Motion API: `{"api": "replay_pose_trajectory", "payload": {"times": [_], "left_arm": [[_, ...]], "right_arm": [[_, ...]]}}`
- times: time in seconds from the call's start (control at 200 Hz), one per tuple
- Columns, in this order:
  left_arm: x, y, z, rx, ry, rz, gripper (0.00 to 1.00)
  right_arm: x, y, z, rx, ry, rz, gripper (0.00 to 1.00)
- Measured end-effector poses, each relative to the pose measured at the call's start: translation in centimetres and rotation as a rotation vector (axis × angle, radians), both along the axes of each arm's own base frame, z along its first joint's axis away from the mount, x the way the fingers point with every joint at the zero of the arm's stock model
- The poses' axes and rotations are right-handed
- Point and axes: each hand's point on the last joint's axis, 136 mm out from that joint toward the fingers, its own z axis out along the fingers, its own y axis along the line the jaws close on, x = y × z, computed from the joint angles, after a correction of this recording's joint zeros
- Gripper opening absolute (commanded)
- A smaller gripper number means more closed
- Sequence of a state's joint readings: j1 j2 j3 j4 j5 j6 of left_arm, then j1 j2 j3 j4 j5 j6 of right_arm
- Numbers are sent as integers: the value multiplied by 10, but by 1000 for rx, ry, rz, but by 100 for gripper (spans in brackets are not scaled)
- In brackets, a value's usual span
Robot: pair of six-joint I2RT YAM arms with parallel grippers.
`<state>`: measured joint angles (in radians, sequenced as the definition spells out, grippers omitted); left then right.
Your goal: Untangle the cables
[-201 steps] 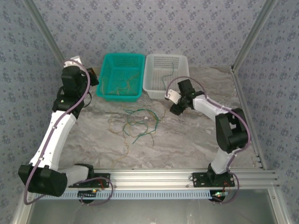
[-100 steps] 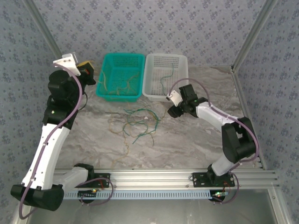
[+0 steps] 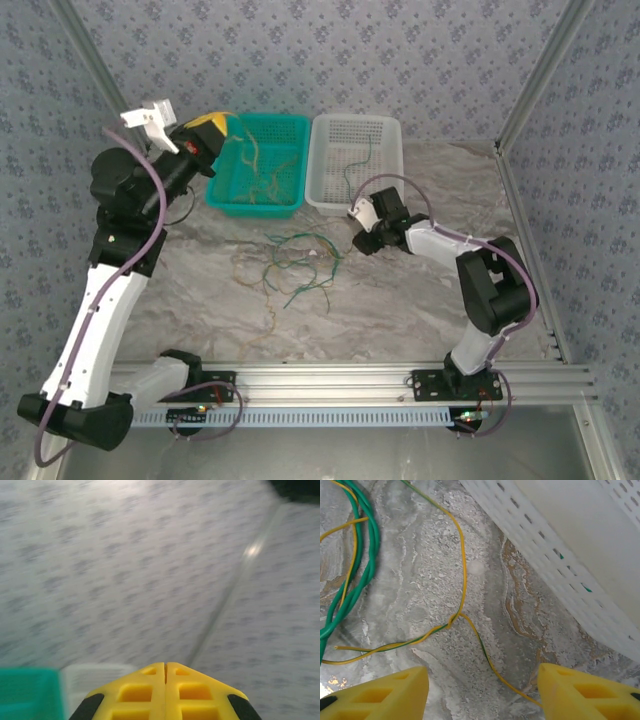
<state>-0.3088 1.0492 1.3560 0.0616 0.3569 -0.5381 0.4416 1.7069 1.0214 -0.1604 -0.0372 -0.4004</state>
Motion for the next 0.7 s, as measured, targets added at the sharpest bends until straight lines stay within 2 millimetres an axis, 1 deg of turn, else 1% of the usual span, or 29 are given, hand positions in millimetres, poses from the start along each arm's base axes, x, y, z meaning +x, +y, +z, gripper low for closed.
{"api": "replay_pose_trajectory", "payload": {"times": [0.065, 0.11, 0.155, 0.21, 0.25, 0.345, 0.415, 0.49, 0.6, 0.7], "left_arm": [[-27, -26, 30, -24, -89, -137, 0], [-46, -43, 47, -38, -144, -233, 0], [-64, -60, 59, -47, -191, -334, 0], [-80, -78, 67, -54, -231, -438, 0], [-90, -90, 70, -51, -248, -501, 0], [-103, -110, 72, -19, -266, -578, 0], [-111, -114, 71, 5, -285, -589, 0], [-119, -108, 74, 14, -314, -570, 0], [-128, -93, 81, -1, -356, -514, 0], [-128, -81, 83, -11, -369, -444, 0]], "right_arm": [[0, 0, 1, 8, -4, 1, 63], [-2, 0, 2, 21, -6, 7, 64], [-8, 2, 5, 46, -10, 21, 65], [-17, 7, 10, 87, -12, 51, 66], [-24, 13, 16, 126, -24, 83, 67], [-41, 29, 33, 203, -87, 173, 69], [-52, 41, 43, 238, -154, 244, 74], [-65, 52, 48, 261, -217, 317, 75], [-79, 70, 51, 282, -260, 420, 74], [-85, 84, 59, 302, -289, 493, 69]]}}
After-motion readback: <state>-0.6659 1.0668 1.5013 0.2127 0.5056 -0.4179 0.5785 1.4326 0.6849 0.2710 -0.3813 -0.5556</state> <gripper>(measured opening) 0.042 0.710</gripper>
